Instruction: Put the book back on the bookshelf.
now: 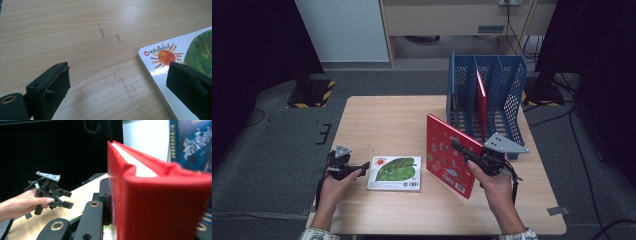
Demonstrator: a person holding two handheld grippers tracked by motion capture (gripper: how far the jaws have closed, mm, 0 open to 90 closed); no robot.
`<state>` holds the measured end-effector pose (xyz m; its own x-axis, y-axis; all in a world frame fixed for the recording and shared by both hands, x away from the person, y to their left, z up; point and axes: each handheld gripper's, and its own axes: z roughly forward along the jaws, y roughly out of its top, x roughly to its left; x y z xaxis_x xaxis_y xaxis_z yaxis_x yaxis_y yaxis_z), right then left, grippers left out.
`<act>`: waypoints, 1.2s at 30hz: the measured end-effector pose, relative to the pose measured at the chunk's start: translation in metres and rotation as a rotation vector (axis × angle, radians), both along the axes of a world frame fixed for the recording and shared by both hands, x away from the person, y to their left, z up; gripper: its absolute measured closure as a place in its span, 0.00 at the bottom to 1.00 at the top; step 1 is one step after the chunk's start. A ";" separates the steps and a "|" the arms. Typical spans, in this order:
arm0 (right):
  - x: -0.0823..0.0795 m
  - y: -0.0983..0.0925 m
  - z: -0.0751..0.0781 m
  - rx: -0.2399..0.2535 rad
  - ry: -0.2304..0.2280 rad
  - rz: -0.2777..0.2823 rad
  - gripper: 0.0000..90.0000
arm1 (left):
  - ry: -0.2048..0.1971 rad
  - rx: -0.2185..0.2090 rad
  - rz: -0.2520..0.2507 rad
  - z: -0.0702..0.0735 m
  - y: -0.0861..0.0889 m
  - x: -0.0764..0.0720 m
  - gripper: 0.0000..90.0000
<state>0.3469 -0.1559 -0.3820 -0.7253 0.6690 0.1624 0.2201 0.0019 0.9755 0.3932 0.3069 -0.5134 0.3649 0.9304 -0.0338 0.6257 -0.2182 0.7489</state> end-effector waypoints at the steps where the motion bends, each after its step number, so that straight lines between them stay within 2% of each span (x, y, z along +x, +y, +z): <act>1: -0.001 -0.003 0.000 0.000 -0.001 -0.004 0.88 | 0.000 0.000 0.001 0.000 0.000 0.000 0.05; 11: -0.010 -0.031 -0.001 0.007 0.002 -0.049 0.88 | 0.008 0.009 -0.001 -0.001 -0.001 0.001 0.04; 24: -0.022 -0.058 -0.002 -0.005 0.007 -0.097 0.88 | 0.012 0.013 -0.001 -0.001 -0.002 0.000 0.04; 30: -0.028 -0.067 0.008 0.012 0.020 -0.113 0.88 | 0.011 0.015 0.000 -0.002 -0.002 0.001 0.04; 36: -0.029 -0.071 0.026 0.025 0.000 -0.130 0.88 | 0.010 0.018 -0.002 -0.002 -0.003 0.000 0.04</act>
<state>0.3182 -0.2274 -0.3565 -0.6329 0.7531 0.1797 0.2165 -0.0507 0.9750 0.3935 0.3043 -0.5150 0.3665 0.9302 -0.0213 0.6330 -0.2325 0.7384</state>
